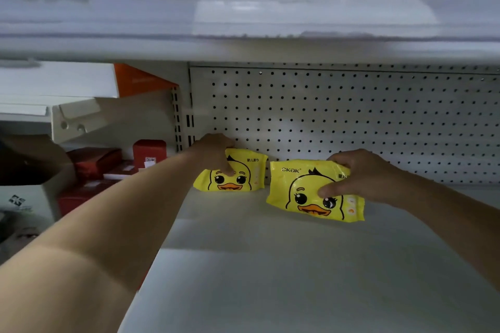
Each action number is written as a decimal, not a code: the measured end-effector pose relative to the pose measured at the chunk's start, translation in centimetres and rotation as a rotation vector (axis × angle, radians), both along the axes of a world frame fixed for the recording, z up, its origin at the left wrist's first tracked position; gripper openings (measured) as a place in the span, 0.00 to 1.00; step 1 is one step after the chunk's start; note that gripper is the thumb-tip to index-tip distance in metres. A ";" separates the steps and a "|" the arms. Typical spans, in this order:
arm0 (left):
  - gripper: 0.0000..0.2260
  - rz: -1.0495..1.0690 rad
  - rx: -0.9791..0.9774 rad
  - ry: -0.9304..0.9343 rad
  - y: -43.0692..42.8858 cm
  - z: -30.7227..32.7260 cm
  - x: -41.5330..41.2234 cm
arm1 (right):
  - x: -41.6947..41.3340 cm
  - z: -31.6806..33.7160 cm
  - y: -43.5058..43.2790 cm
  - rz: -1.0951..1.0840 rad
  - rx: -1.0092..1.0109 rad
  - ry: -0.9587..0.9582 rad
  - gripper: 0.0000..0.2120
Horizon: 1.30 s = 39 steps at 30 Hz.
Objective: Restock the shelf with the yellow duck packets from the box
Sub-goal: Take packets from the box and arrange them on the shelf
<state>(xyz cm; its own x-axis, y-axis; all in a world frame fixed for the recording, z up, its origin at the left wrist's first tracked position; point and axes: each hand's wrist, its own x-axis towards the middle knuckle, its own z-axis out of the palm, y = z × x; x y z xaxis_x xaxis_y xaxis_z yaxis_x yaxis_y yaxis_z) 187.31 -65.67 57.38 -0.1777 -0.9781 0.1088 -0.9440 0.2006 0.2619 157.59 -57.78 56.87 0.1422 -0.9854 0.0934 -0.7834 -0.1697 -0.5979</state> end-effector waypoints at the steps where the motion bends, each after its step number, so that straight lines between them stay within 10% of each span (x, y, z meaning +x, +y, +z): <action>1: 0.29 -0.001 -0.006 -0.008 -0.3 -0.2 0.1 | 0.0 -0.2 -0.2 -0.002 0.000 -0.007 0.18; 18: 0.34 -0.004 -0.457 -0.125 -2.2 -4.2 1.5 | 1.4 -1.5 -2.3 0.001 0.035 -0.044 0.19; 21: 0.34 -0.067 -0.555 0.109 -1.2 -3.5 1.6 | 2.4 -1.5 -2.8 0.027 0.034 -0.029 0.19; 28: 0.38 -0.372 -0.168 0.161 2.4 -1.7 -0.6 | 6.8 -0.9 -4.2 0.114 -0.020 -0.035 0.21; 39: 0.32 -0.129 -0.083 0.168 -0.3 -3.7 3.1 | 10.1 -2.8 -6.7 0.041 -0.140 -0.239 0.30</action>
<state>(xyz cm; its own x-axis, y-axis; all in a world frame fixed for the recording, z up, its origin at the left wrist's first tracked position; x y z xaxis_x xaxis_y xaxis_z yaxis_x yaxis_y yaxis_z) 190.43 -66.00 53.63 -0.2736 -0.9347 0.2270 -0.8535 0.3447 0.3907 167.70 -64.44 54.12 0.1392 -0.9543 0.2643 -0.6141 -0.2926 -0.7330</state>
